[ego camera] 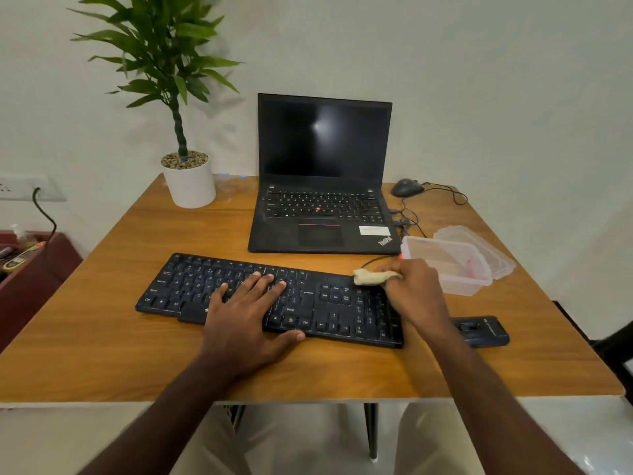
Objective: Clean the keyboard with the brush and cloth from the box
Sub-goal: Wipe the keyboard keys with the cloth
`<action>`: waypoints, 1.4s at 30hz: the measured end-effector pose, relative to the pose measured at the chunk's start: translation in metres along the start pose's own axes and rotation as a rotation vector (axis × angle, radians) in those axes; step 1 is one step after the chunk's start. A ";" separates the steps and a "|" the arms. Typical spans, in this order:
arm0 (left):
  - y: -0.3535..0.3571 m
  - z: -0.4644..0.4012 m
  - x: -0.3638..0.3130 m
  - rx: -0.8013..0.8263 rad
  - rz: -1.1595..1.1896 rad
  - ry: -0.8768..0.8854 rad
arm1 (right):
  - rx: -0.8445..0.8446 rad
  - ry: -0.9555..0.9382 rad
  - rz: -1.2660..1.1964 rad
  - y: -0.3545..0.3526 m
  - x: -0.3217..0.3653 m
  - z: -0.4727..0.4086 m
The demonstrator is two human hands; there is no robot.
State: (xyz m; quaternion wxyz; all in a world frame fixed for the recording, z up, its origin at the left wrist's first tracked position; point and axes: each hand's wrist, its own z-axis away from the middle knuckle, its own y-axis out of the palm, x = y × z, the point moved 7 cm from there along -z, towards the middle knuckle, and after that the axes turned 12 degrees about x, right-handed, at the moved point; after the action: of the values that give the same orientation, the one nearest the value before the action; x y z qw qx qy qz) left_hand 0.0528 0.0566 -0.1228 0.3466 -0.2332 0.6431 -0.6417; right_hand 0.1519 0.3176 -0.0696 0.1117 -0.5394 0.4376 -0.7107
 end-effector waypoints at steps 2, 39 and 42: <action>-0.001 -0.001 0.001 -0.018 0.009 0.004 | -0.053 -0.052 -0.120 -0.001 0.014 -0.011; -0.001 -0.001 -0.005 0.053 -0.022 -0.050 | 0.489 -0.264 -0.070 0.063 0.052 -0.017; 0.000 0.001 -0.020 0.043 0.011 -0.088 | 0.272 -0.247 -0.121 0.054 0.051 -0.019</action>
State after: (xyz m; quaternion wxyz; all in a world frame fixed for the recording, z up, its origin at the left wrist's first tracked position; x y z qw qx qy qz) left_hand 0.0667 0.0710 -0.1200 0.3830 -0.2503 0.6144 -0.6428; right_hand 0.0985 0.2631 -0.0763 0.1935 -0.6277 0.2872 -0.6972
